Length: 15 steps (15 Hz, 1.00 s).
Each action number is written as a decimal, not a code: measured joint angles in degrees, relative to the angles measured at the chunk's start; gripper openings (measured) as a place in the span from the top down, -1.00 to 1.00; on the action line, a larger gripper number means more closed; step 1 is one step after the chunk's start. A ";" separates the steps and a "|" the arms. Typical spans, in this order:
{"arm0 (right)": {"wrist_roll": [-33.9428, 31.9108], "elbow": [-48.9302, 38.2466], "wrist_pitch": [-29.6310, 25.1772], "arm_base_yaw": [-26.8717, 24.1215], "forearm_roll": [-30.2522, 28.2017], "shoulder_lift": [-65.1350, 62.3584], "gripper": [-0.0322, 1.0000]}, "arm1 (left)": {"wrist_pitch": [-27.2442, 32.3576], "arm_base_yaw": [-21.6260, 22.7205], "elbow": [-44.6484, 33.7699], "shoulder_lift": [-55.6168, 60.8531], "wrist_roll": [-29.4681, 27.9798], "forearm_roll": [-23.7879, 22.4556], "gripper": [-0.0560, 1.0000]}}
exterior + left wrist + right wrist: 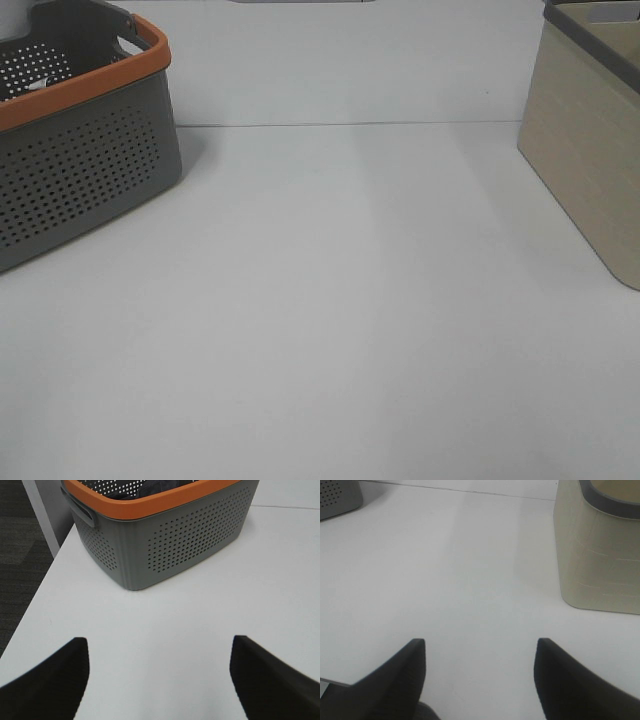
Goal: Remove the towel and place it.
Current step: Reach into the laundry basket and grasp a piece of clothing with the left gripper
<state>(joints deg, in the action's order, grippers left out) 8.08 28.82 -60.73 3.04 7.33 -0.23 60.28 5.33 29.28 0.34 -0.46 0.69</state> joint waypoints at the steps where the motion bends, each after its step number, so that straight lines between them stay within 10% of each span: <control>1: 0.00 0.00 0.00 0.00 0.00 0.00 -0.28 | 0.00 0.00 0.00 0.00 0.00 0.00 -0.48; 15: 0.00 0.00 0.00 0.00 0.00 0.00 -0.28 | -0.11 0.00 0.00 0.00 0.00 -0.11 -0.48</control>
<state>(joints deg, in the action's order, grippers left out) 8.08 28.82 -60.73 3.04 7.33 -0.23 60.16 5.33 29.28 0.34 -0.46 0.57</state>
